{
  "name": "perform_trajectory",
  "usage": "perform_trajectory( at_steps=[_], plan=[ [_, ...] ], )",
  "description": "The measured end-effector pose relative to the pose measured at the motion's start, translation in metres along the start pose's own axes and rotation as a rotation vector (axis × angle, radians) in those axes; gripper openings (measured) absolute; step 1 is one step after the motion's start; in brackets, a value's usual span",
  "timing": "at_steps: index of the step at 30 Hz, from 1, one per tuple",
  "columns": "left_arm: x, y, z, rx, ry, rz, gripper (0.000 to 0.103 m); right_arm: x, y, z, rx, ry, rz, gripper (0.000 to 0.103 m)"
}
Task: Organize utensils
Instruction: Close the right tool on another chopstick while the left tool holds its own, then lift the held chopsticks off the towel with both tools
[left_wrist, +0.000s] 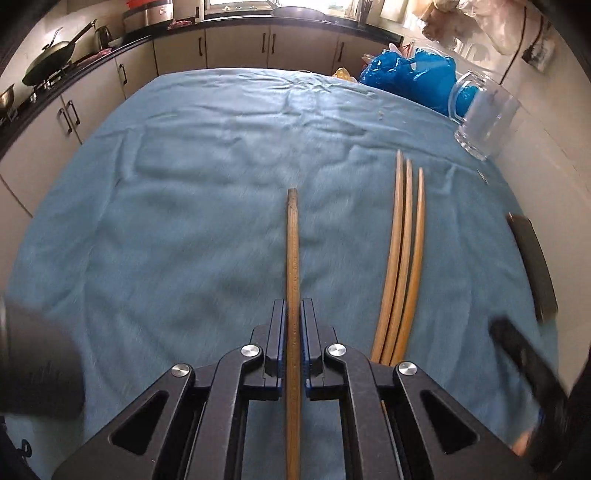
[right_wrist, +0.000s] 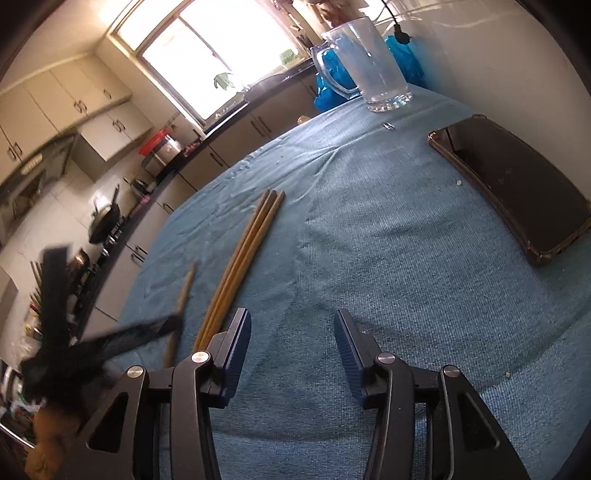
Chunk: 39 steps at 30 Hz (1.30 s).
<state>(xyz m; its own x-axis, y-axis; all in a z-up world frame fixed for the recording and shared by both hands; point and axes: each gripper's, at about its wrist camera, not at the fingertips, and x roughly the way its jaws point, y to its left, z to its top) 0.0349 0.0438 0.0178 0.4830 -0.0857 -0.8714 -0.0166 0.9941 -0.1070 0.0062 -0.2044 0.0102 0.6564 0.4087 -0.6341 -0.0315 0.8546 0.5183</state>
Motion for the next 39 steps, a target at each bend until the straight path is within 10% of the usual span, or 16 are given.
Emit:
perform_trajectory(
  at_steps=[6, 24, 39],
  plan=[
    [-0.018, 0.018, -0.034, -0.006, -0.06, -0.045, 0.007, 0.037, 0.032, 0.02, -0.105, 0.102, -0.007, 0.051],
    [-0.017, 0.034, -0.038, -0.047, -0.099, -0.145, 0.008, 0.109, 0.082, 0.072, -0.273, 0.192, -0.405, 0.014],
    [-0.039, 0.037, -0.076, -0.063, 0.008, -0.237, 0.007, 0.005, 0.031, 0.001, -0.306, 0.274, -0.338, 0.009]
  ],
)
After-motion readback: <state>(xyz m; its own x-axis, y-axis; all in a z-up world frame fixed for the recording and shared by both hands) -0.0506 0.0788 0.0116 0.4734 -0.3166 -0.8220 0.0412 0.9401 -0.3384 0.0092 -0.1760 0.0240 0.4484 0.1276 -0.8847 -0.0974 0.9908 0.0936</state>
